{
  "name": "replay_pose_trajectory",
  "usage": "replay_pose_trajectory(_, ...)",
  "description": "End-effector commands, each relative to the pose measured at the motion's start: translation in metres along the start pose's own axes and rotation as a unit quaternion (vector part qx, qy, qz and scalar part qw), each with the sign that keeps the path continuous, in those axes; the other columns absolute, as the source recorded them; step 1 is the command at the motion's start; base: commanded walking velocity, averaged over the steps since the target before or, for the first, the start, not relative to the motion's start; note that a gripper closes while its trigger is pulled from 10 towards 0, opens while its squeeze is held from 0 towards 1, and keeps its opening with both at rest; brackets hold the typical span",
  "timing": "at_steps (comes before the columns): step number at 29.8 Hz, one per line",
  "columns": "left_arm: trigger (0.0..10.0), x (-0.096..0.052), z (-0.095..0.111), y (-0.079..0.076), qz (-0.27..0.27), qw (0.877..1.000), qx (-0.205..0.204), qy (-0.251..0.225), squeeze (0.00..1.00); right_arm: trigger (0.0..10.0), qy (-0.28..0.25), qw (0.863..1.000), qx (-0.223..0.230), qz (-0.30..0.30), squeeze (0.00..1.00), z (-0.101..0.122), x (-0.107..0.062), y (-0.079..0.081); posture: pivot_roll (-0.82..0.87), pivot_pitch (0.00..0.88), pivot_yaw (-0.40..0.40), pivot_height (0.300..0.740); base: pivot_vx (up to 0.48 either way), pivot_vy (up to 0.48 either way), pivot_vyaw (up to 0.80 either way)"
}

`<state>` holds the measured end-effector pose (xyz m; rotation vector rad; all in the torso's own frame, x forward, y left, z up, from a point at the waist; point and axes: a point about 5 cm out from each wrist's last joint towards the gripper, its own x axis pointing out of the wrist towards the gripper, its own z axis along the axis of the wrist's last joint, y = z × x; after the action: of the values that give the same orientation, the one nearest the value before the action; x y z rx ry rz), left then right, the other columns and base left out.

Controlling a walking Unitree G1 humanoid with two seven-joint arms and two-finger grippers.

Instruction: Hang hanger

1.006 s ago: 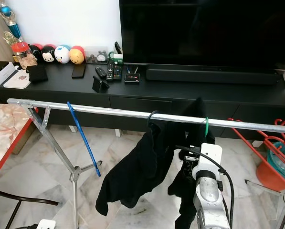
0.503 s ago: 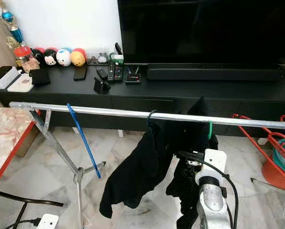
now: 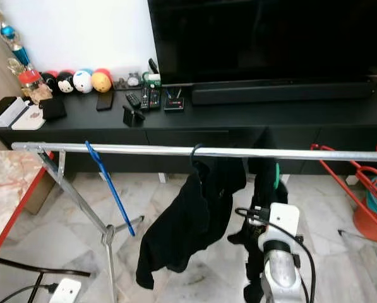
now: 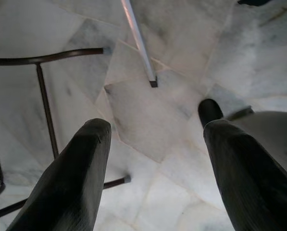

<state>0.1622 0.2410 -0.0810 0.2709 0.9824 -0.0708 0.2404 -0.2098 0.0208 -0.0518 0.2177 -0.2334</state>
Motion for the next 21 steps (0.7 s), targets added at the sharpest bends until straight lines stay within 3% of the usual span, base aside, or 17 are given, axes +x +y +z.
replay_pose_trajectory(1, 10.0, -0.003, -0.005, 0.009, 0.016, 1.0, -0.009, 0.002, 0.0, 10.0, -0.014, 1.0, 0.011, 0.019, 0.0, 0.004, 0.003, 0.012, -0.05, 0.0, 0.085, 0.74, 0.0, 0.0, 0.0)
replay_pose_trajectory(4, 10.0, -0.004, -0.007, 0.012, 0.024, 1.0, -0.02, 0.003, 0.0, 10.0, -0.008, 0.999, 0.003, 0.031, 0.0, 0.001, 0.003, 0.018, -0.02, 0.0, 0.069, 0.74, 0.0, 0.0, 0.0)
replay_pose_trajectory(6, 10.0, 0.002, 0.033, 0.009, 0.021, 0.995, -0.046, -0.087, 0.0, 10.0, 0.0, 0.999, -0.001, 0.045, 0.0, -0.003, 0.003, 0.022, 0.02, 0.0, 0.02, 0.74, 0.0, 0.0, 0.0)
replay_pose_trajectory(11, 10.0, 0.004, 0.044, 0.002, 0.02, 0.991, -0.063, -0.115, 0.0, 10.0, -0.022, 0.998, -0.007, 0.056, 0.0, 0.013, 0.018, 0.017, 0.08, 0.0, -0.035, 0.74, 0.0, 0.0, 0.0)
replay_pose_trajectory(15, 10.0, 0.007, 0.071, -0.004, 0.025, 0.984, -0.099, -0.149, 0.0, 10.0, -0.031, 0.998, -0.007, 0.053, 0.0, 0.026, 0.038, 0.012, 0.06, 0.0, -0.027, 0.74, 0.0, 0.0, 0.0)
replay_pose_trajectory(21, 10.0, 0.009, 0.095, -0.01, 0.023, 0.98, -0.109, -0.164, 0.0, 10.0, -0.044, 0.998, 0.003, 0.038, 0.0, 0.04, 0.052, 0.003, 0.01, 0.0, -0.015, 0.74, 0.0, 0.0, 0.0)
